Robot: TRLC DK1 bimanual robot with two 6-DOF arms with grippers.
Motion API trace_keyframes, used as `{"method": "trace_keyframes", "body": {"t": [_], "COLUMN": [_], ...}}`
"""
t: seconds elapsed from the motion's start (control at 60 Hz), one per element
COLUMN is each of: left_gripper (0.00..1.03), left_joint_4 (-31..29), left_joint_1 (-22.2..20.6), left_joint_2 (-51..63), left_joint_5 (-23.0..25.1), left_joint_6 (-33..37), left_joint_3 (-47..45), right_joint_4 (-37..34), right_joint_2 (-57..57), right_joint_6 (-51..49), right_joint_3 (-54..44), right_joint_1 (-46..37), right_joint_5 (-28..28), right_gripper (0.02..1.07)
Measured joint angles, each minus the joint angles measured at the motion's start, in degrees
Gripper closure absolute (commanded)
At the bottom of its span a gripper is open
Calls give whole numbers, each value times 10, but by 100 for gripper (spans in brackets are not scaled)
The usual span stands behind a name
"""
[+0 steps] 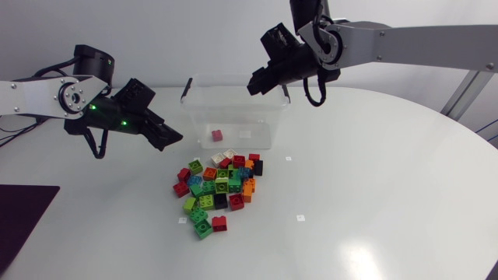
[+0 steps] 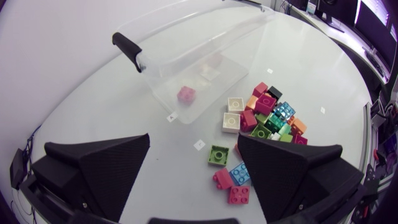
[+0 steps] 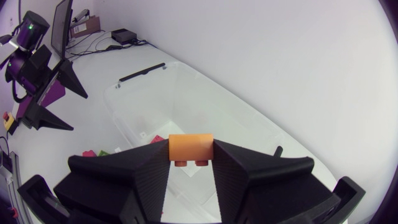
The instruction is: Place the duplo bricks in the container
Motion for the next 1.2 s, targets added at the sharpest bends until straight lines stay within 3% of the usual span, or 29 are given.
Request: {"method": "trace_keyframes", "body": {"t": [0.15, 0.2, 0.3, 0.383, 0.433, 0.683, 0.9, 1.05, 1.2], "left_gripper": [6, 6, 6, 6, 6, 10, 13, 21, 43], "left_joint_4": [0, -1, -5, -16, -20, -57, -68, -70, -70], "left_joint_1": [-8, -14, -25, -33, -37, -44, -60, -66, -71], "left_joint_2": [-2, -3, -1, 10, 22, 87, 118, 145, 161], "left_joint_5": [-17, -27, -51, -77, -102, -131, -133, -135, -139], "left_joint_6": [2, 4, 6, 5, -2, -42, -77, -89, -96], "left_joint_3": [-20, -29, -39, -39, -39, -14, 7, 18, 18], "right_joint_4": [0, 0, 0, -1, 0, 0, 3, 6, 8], "right_joint_2": [23, 31, 48, 55, 55, 31, -71, -121, -159], "right_joint_6": [8, 10, 14, 19, 23, 42, 42, 42, 42], "right_joint_3": [17, 24, 40, 48, 48, 41, -45, -116, -177], "right_joint_1": [-1, -1, -1, -1, -1, 1, 9, 10, 12], "right_joint_5": [18, 26, 43, 56, 61, 77, 82, 84, 83], "right_gripper": [80, 75, 53, 25, 15, 12, 12, 12, 12]}}
